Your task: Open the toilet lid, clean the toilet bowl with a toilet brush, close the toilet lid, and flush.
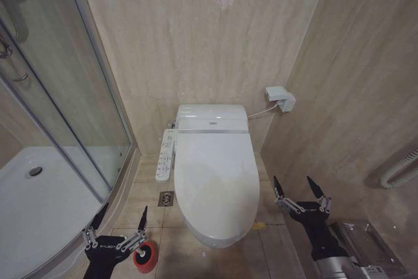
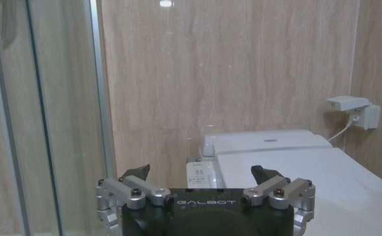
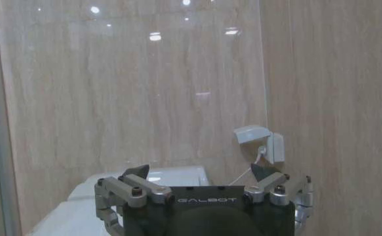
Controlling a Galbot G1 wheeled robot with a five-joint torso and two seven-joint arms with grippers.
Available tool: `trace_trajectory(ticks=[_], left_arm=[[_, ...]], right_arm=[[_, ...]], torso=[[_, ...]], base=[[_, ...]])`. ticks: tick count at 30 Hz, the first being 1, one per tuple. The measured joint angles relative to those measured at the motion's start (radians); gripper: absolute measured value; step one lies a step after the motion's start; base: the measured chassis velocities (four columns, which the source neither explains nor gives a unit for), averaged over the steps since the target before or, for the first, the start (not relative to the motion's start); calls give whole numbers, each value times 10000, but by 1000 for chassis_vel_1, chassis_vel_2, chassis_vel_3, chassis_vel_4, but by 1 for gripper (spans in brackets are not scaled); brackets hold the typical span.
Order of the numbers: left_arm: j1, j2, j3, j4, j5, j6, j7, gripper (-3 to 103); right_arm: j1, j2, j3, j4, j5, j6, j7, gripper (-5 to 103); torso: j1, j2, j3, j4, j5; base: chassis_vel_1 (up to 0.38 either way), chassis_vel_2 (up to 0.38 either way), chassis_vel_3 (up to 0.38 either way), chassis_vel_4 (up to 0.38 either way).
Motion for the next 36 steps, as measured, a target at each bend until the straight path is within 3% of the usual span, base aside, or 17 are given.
trace_trajectory(ticks=[36], left_arm=[[0, 0, 0, 0, 0, 0, 0, 100]], right_arm=[[0, 0, 0, 0, 2, 0, 0, 100]], torso=[[0, 0, 0, 0, 0]], base=[[0, 0, 0, 0]])
